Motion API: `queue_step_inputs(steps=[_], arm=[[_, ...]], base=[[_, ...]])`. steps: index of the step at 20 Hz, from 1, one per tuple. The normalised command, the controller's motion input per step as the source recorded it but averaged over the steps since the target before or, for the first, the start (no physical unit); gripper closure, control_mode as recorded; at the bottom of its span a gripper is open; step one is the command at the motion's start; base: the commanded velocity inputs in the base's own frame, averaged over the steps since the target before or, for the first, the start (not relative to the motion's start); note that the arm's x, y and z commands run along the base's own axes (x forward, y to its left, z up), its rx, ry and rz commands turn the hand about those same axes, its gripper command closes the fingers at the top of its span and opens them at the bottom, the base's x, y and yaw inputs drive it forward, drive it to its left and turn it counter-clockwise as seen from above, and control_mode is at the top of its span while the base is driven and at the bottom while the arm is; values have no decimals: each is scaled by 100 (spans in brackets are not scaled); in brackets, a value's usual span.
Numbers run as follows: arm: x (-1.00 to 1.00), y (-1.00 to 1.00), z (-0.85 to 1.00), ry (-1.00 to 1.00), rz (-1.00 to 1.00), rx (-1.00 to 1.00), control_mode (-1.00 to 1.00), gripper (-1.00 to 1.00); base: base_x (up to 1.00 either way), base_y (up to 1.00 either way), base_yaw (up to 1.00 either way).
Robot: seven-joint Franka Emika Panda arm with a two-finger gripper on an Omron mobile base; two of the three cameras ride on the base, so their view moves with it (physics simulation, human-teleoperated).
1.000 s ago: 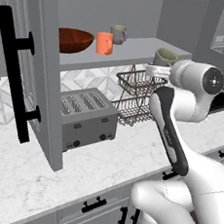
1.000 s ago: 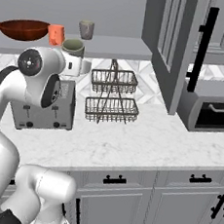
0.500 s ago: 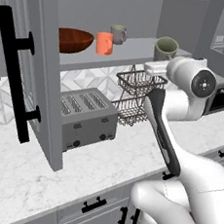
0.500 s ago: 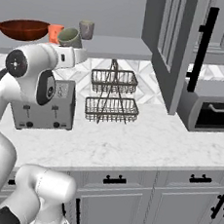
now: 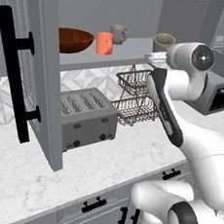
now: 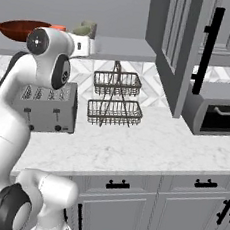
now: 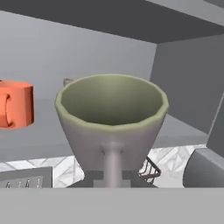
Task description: Gather all objects into one cabinet and sort the glasses and bowls to opposite sides.
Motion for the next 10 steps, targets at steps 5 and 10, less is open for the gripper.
queue_step_inputs(steps=[5,10], arm=[[5,0,39,24,2,2,-100,100],[2,0,0,6,9,-3,-100,100]], base=[[0,0,0],[0,0,0]])
